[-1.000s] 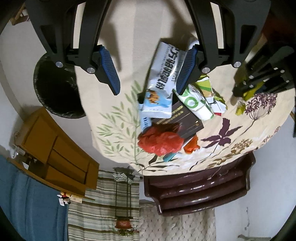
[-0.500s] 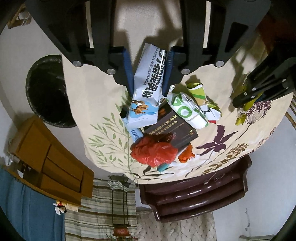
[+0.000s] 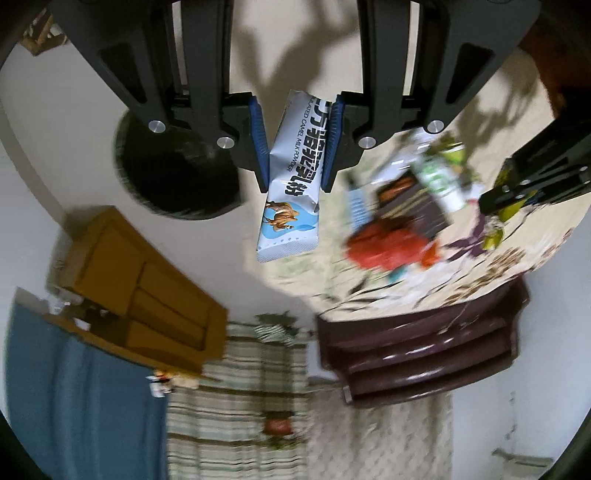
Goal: Collect trash
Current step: 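Carry both items over the black bin and open both tools to drop them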
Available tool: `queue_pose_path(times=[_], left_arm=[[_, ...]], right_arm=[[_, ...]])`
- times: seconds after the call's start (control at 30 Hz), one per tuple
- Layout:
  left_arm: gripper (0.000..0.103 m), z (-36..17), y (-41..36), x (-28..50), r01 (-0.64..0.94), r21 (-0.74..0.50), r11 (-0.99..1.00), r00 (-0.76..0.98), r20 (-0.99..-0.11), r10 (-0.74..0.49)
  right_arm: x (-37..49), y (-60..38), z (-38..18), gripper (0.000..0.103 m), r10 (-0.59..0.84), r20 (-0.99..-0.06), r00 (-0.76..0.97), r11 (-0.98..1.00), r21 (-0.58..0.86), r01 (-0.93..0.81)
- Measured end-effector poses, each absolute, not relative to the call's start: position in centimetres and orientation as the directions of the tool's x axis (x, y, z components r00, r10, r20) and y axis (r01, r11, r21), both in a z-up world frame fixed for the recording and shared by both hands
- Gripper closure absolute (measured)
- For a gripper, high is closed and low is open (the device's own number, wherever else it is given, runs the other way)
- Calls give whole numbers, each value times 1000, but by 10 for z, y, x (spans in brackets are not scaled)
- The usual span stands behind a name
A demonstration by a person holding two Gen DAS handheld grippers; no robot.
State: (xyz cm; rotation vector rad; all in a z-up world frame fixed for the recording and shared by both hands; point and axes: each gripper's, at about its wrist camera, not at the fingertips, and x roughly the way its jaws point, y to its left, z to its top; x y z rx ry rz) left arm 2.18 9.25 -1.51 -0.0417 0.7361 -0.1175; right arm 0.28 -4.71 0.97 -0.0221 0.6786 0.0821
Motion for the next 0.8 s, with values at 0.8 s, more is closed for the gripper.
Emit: queue_pose_path(times=[0.8], left_arm=[[82,-38,-112,111,338,49,940,683,-700,-209]], right_arm=[[47,-202,-19,75,-92,-612,786,990,31,140]])
